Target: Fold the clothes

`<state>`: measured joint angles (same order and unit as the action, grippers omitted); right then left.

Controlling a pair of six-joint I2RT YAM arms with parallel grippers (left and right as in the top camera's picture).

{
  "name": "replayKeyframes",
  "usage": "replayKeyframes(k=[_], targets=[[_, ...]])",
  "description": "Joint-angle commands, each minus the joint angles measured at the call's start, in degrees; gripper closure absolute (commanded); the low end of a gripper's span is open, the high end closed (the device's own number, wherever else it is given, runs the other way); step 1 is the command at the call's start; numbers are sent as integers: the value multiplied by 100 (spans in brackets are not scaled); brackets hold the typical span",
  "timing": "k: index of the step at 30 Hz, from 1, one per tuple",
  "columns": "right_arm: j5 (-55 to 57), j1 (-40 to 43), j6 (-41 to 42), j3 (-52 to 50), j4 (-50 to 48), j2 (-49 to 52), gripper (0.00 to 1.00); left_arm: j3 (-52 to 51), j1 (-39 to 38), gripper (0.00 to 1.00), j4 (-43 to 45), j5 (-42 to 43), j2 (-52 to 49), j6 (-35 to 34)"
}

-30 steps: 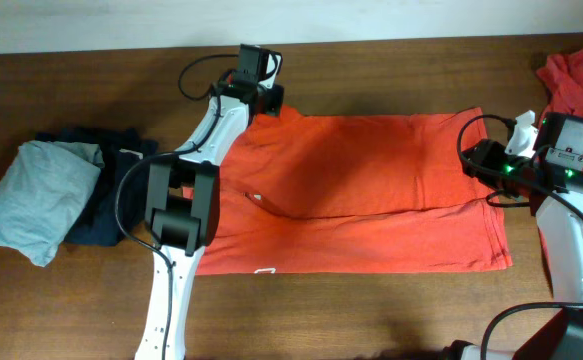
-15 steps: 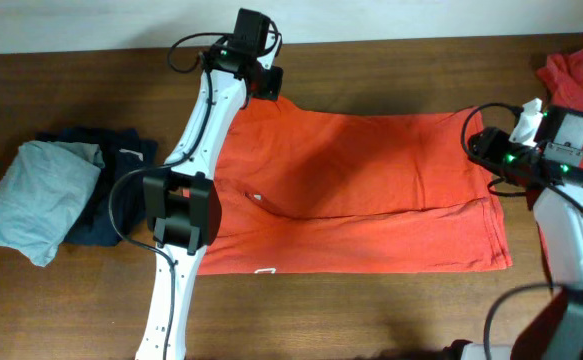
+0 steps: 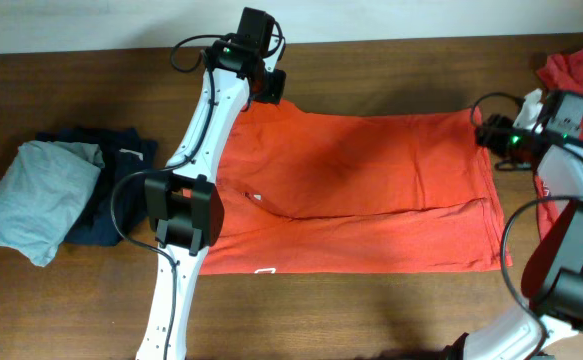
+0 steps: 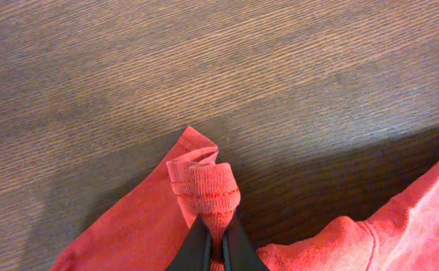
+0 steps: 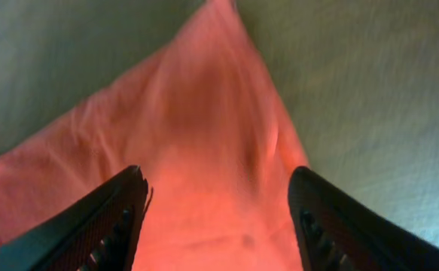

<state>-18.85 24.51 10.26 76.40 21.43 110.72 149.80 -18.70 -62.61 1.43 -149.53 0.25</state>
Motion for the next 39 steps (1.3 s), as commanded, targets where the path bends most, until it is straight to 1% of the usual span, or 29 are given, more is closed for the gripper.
replayKeyframes(k=[1,6,11,26,31,38,39], targets=[[-262,22,-192,527,33,442,36,153,-33,100,11,-44,-35,68],[-496,22,-186,1115,83,953,35,153,-39,100,28,-44,-35,68],[-494,22,-162,1399,46,1292,34,155,-39,100,33,-42,-35,68],[-376,-168,125,1464,-909,1864,34,155,-66,100,39,-39,-35,68],[-319,-173,339,1464,-992,2033,35,153,-76,100,42,-39,-35,68],[-286,-243,372,1464,-1130,2221,36,155,-81,100,42,-42,-35,68],[-254,-249,374,1464,-1143,2227,39,153,-81,100,42,-39,-35,68]])
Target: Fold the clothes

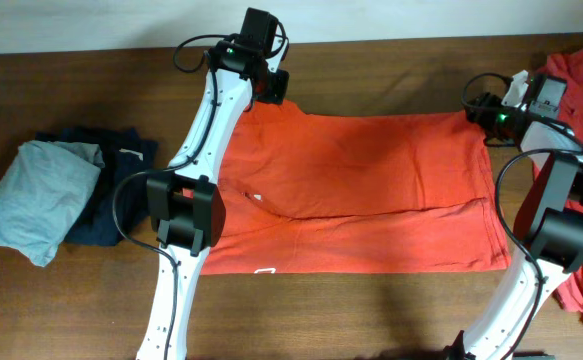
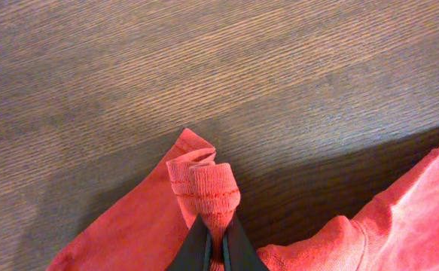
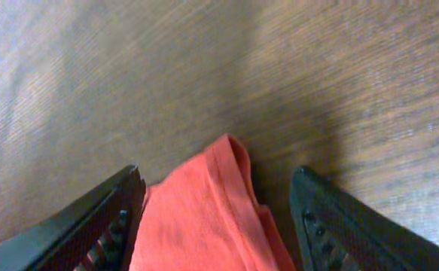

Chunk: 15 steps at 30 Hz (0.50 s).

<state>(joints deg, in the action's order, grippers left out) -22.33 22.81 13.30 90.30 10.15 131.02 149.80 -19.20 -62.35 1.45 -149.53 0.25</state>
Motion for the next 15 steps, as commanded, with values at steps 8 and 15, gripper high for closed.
replayKeyframes(k=[8,15], targets=[[437,-236,70,74,76,245,49,153,-31,100,15,-42,-35,66],[1178,-387,68,74,466,245,53,153,-31,100,15,-42,-35,66]])
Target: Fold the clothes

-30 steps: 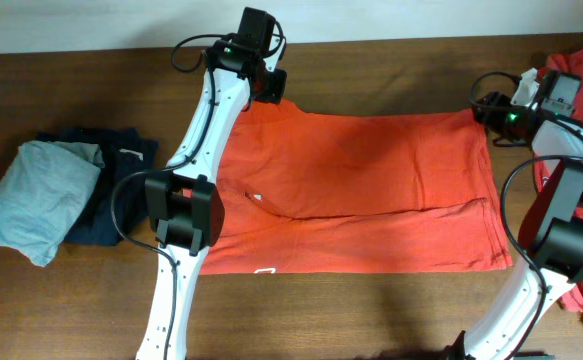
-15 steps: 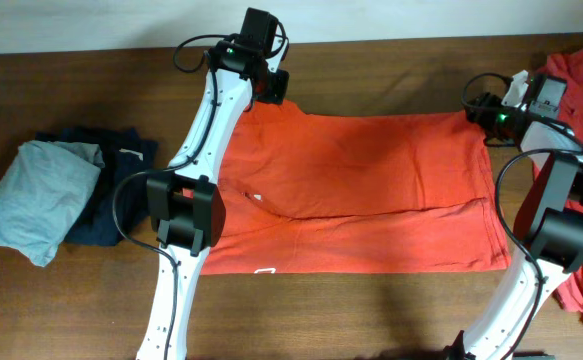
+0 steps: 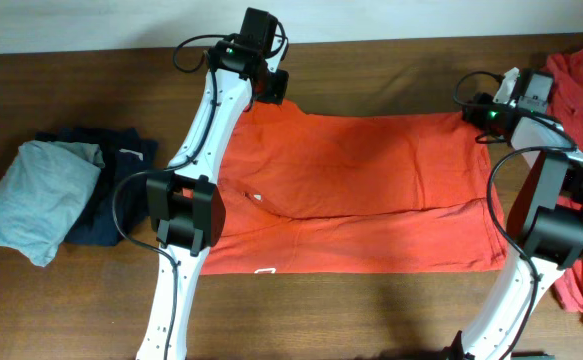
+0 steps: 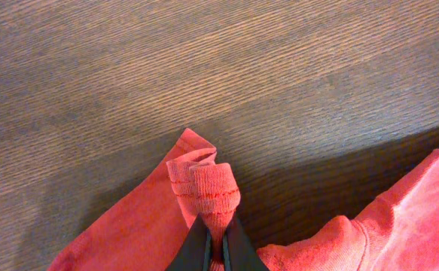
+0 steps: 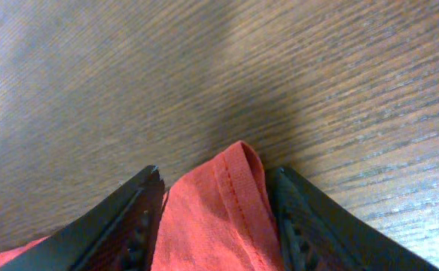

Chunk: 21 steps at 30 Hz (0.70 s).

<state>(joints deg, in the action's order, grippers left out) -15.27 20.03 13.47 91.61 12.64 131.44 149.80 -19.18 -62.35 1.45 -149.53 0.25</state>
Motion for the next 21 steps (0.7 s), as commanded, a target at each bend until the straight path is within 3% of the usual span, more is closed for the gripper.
replayKeyframes(k=[1,4,7,14,21], targets=[[531,-125,50,-59,260,203,53,153,-33,100,15,-42,-35,66],[588,-129,50,-59,306,203,60,155,-33,100,13,-42,-35,68],[586,-129,52,-59,304,203,79,153,-33,100,13,-42,-35,68],[588,-109,52,-52,365,155,96,153,-33,100,9,-44,-35,68],[586,-44,35,-52,426,-310,96,155,-33,100,-70,-46,-33,70]])
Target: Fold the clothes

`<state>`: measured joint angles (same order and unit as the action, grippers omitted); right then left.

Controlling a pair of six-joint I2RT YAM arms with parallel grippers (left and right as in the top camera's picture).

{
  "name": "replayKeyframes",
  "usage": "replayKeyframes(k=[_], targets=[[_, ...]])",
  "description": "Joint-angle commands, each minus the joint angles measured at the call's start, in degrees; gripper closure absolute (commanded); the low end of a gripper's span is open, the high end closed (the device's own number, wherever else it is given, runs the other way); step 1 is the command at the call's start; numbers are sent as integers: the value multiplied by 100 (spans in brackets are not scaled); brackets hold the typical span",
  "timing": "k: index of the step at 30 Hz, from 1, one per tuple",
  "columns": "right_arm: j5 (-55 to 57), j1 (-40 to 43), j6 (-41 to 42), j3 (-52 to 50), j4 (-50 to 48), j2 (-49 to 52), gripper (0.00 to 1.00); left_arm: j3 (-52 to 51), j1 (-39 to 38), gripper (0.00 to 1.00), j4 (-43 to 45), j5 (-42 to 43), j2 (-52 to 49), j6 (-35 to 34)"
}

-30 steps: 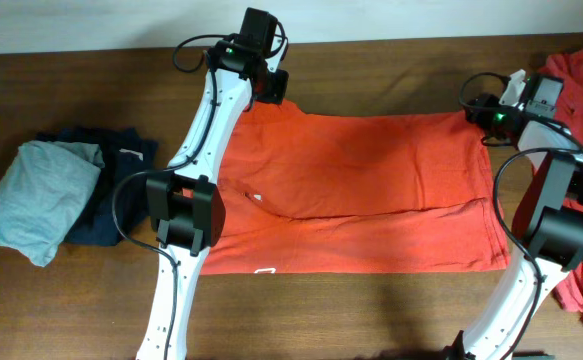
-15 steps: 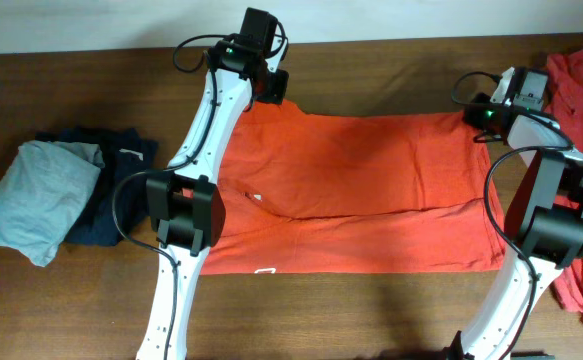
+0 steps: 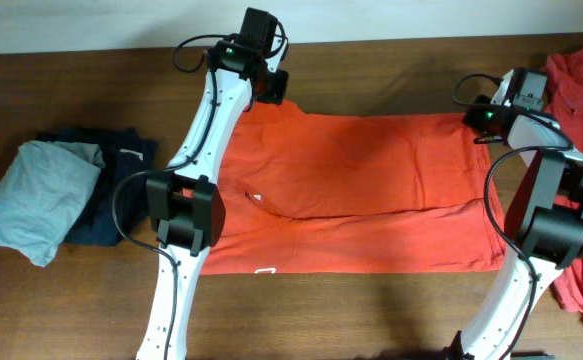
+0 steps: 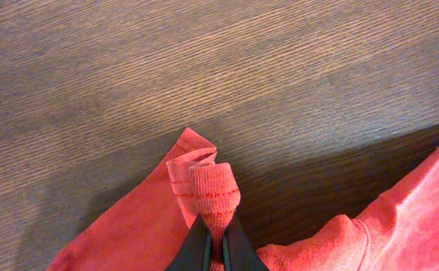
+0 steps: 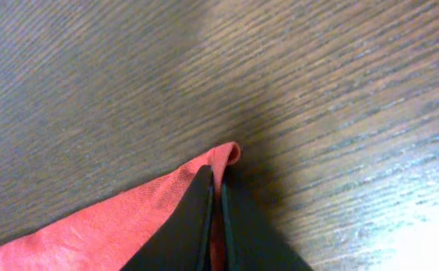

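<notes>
An orange T-shirt (image 3: 361, 190) lies spread on the wooden table, partly folded along its length. At its far left corner my left gripper (image 3: 271, 90) is shut on a bunched cuff of the shirt (image 4: 204, 192), which sticks out between the black fingers (image 4: 196, 245). My right gripper (image 3: 483, 116) is shut on the shirt's far right corner; a thin fold of orange cloth (image 5: 223, 154) pokes out past its fingertips (image 5: 204, 218).
Folded grey cloth (image 3: 36, 195) and dark blue clothes (image 3: 111, 185) sit at the table's left. A red garment (image 3: 581, 70) lies at the far right corner, with more red cloth along the right edge.
My right gripper was open astride the shirt's far right corner and is now shut on that corner. The left gripper has kept its hold unchanged.
The left gripper held the shirt's cuff at every moment. My right gripper was first open over the shirt's right edge, then stood open at the far right corner, then closer around it, and is now shut on it.
</notes>
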<state>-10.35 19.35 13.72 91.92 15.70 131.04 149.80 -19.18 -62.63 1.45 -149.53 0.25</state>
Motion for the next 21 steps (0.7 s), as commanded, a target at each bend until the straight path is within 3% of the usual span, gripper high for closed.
replayKeyframes(k=[1,10,21], targets=[[96,26,4,-83,168,-356,96,155,-33,100,-66,-46,-22,70],[94,22,-280,-83,892,-1156,96,166,-33,100,-566,-678,372,68],[131,22,-452,-83,1749,-1801,96,166,-33,100,-1475,-691,802,68]])
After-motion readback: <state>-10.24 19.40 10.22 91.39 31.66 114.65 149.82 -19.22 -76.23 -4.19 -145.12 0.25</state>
